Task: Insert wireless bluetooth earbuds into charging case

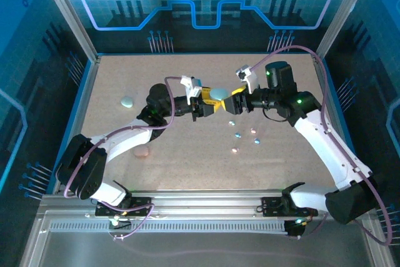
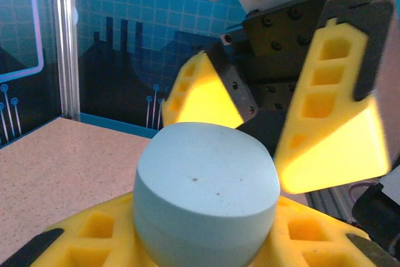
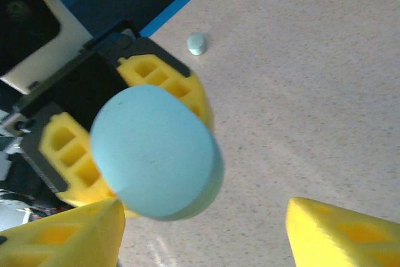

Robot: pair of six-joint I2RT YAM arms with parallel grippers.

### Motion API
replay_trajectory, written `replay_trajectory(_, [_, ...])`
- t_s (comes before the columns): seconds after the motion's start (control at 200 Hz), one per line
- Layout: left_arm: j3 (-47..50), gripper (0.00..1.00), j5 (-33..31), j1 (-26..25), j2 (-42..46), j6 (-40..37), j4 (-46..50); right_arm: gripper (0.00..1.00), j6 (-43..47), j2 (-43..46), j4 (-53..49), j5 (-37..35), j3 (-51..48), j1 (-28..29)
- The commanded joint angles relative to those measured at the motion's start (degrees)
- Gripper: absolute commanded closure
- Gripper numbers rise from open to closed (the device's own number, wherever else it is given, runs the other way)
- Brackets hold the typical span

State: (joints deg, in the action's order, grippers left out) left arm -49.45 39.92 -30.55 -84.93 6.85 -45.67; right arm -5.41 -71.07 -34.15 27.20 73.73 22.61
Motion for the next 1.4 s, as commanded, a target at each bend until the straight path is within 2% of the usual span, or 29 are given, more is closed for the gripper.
replay_trajectory(0.0, [-2.36,0.77,2.75,-0.52,0.45,0.77,-1.31,0.31,4.1,-0.98,-1.4,-4.05,2.59,0.85])
replay_trajectory(0.2, [-3.19,0.77,4.97,-0.78,0.45,0.23,0.35,0.32,2.69,-1.06,-0.27,-5.12,3.11,0.77])
replay_trajectory(0.715, [-3.45,0.77,6.13,-0.97,0.43,-2.36,4.22,0.32,-0.76,-0.04,2.27,-0.92,3.01,-1.07])
replay_trajectory(0.896, [-3.63,0.77,7.13,-0.94,0.43,-2.31,4.11,0.32,-0.03,-0.53,2.24,-4.43,2.99,-1.06])
replay_trajectory(1.026, [-3.81,0.77,8.09,-0.97,0.21,-2.17,4.23,0.33,3.23,-0.63,3.69,-2.06,2.64,-1.0])
replay_trajectory(1.261, [-4.65,0.76,10.1,-0.97,-0.07,-1.25,4.52,0.35,14.41,-0.58,4.0,1.87,1.5,-0.38])
replay_trajectory(1.321, [-4.86,0.76,10.68,-1.0,-0.28,-1.24,4.75,0.38,17.45,-0.38,3.96,3.64,1.28,-0.37])
replay_trajectory(1.396, [-5.19,0.76,11.52,-0.96,-0.52,-1.27,5.42,0.45,20.99,-0.22,3.63,5.84,1.27,-0.4])
